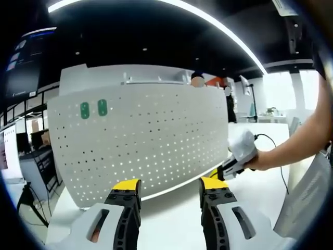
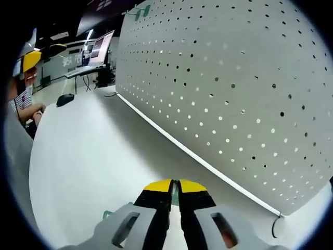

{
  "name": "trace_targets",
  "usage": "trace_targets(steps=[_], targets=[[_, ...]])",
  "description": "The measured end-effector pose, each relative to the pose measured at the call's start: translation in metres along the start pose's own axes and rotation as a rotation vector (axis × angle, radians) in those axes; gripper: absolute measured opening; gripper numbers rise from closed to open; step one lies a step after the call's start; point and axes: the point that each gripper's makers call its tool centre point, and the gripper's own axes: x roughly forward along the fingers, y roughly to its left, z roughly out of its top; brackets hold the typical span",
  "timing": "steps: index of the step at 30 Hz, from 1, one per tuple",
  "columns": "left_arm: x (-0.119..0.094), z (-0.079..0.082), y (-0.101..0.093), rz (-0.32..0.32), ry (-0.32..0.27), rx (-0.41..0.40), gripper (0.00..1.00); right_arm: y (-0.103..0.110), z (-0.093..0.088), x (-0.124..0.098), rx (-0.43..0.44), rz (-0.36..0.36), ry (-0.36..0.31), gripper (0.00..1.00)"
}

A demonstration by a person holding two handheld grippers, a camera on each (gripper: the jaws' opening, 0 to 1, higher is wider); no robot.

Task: Insert the hook assembly into the mounting plate slot until the hook locks in place.

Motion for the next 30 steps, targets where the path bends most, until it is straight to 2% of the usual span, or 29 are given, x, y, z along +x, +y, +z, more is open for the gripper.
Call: trace_targets(steps=[3,6,9,14,20,30], targets=[[0.000,0.000,0.000,-0.001,0.001,-0.001,0.46,0.001,-0.003,-0.001,0.013,0.005,0.006,0.09],[0.000,0.000,-0.001,-0.002,0.000,0.000,0.46,0.005,-0.007,-0.001,0.036,0.026,0.007,0.18],[0.000,0.000,-0.002,-0.006,0.001,0.003,0.45,0.004,-0.012,0.000,0.031,0.019,0.023,0.20],[0.000,-0.001,-0.003,-0.010,0.006,0.004,0.45,0.001,-0.021,0.002,0.065,0.004,0.050,0.29],[0.000,-0.001,-0.002,-0.007,0.003,0.003,0.45,0.002,-0.028,0.007,0.074,0.001,0.079,0.33],[-0.001,-0.002,-0.001,-0.003,0.005,0.001,0.45,0.002,-0.036,0.014,0.112,-0.011,0.111,0.33]])
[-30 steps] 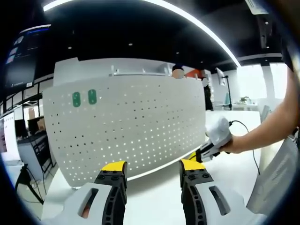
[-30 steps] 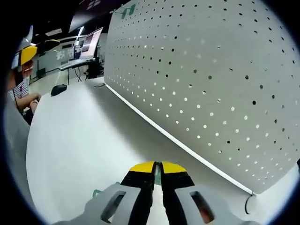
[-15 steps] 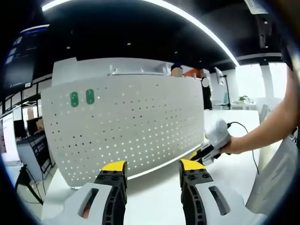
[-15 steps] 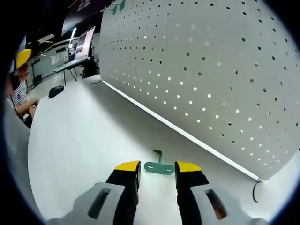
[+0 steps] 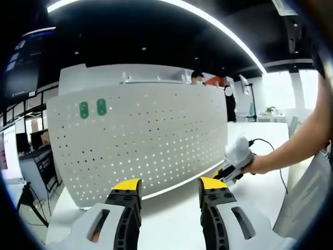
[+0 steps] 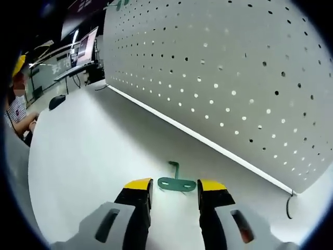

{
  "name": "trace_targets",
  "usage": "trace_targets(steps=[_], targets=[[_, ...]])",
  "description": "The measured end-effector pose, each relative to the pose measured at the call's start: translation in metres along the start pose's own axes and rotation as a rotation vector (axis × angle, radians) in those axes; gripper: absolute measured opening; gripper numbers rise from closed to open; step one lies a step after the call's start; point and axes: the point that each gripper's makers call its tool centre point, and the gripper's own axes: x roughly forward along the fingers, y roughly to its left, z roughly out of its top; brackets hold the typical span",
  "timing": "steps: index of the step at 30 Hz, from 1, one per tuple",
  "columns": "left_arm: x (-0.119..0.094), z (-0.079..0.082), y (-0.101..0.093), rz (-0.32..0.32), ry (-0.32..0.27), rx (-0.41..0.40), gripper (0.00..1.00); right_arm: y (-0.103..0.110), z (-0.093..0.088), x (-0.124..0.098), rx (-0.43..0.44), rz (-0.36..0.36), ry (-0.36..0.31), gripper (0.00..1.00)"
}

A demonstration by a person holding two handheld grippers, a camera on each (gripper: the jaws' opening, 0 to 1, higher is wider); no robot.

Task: Insert the hook assembly into the mounting plate slot until the hook locks in place.

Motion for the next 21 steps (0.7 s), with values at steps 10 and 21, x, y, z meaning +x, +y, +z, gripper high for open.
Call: trace_targets(steps=[10,21], targets=[[-0.0003,-0.0014,0.0007,0.002,0.005,-0.001,0.45,-0.0035,-0.0023,0.0029,0.029,0.001,0.000,0.31],[-0.0003,-0.0016,0.0001,0.000,0.007,0.000,0.44,-0.0043,-0.0022,0.0025,0.044,0.004,-0.017,0.29]])
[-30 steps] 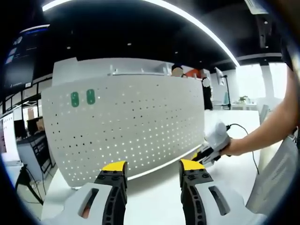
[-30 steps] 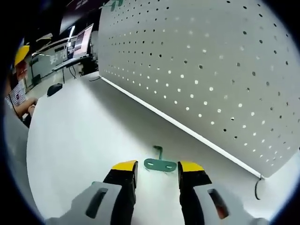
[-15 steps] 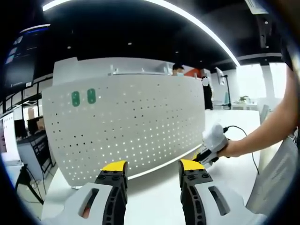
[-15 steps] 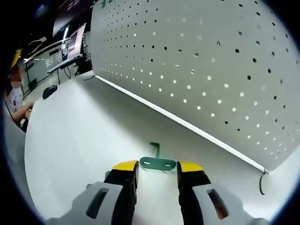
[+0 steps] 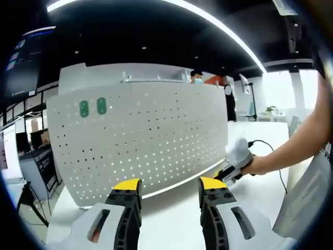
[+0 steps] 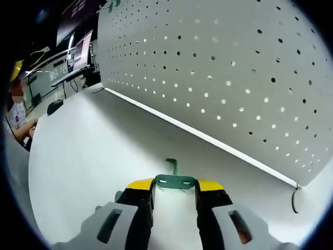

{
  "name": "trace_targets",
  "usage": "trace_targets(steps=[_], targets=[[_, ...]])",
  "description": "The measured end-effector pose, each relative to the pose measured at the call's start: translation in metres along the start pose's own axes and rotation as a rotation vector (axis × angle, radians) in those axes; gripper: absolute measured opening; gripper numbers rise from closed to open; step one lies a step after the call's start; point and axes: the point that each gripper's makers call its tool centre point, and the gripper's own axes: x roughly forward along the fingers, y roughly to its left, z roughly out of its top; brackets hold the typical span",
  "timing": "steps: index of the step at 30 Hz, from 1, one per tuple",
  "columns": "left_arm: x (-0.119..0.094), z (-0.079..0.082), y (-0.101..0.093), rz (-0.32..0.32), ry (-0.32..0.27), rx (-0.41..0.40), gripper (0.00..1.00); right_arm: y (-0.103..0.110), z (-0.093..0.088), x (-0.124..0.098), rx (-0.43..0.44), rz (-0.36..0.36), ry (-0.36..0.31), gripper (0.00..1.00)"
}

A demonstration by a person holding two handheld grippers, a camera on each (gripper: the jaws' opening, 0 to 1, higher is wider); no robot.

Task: Insert the hook assembly into the mounting plate slot until the hook locks in place.

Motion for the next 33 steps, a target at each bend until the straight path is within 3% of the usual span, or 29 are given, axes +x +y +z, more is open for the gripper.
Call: trace_targets(steps=[33], targets=[[0.001,0.001,-0.003,-0.013,0.000,0.005,0.44,0.004,0.013,-0.012,0.012,0.014,-0.063,0.28]])
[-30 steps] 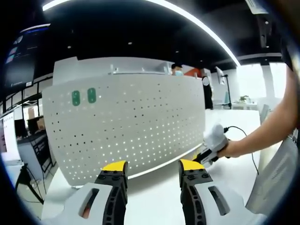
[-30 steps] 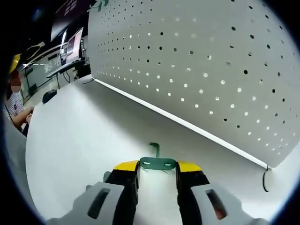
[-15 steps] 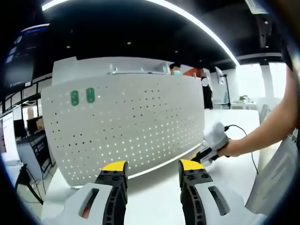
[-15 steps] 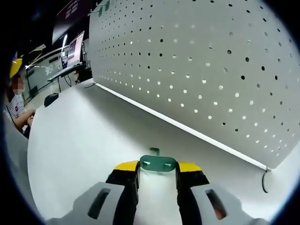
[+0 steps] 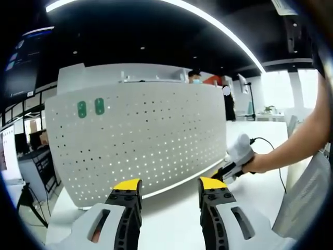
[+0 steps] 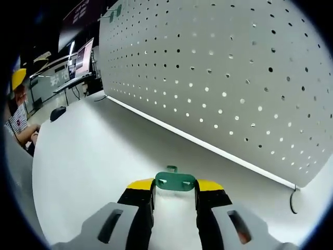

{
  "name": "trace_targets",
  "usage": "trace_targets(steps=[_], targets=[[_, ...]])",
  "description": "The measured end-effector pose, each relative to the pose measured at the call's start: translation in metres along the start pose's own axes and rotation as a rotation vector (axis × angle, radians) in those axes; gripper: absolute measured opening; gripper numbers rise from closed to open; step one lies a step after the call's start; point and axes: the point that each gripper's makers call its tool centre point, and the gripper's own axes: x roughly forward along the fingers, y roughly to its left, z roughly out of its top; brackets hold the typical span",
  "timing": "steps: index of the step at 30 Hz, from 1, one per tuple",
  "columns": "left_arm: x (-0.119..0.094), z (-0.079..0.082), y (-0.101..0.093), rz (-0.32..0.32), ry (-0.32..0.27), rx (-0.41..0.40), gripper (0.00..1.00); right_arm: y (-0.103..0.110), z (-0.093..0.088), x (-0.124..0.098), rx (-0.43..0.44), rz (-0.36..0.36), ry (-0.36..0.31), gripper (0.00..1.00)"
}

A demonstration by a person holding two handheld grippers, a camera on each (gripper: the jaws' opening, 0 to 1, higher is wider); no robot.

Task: Insert the hook assembly into the mounting plate slot until the hook locks in place.

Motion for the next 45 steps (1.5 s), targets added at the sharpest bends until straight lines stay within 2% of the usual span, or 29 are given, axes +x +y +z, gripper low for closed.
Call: trace_targets(steps=[17,31,45], targets=[[-0.001,0.002,-0.006,-0.021,-0.006,0.007,0.43,0.009,0.021,-0.019,0.000,0.018,-0.060,0.28],[-0.004,0.004,-0.012,-0.039,-0.013,0.022,0.43,0.031,0.063,-0.050,-0.048,0.045,-0.173,0.28],[-0.005,0.016,-0.020,-0.071,-0.033,0.040,0.42,0.055,0.106,-0.087,-0.084,0.084,-0.294,0.28]])
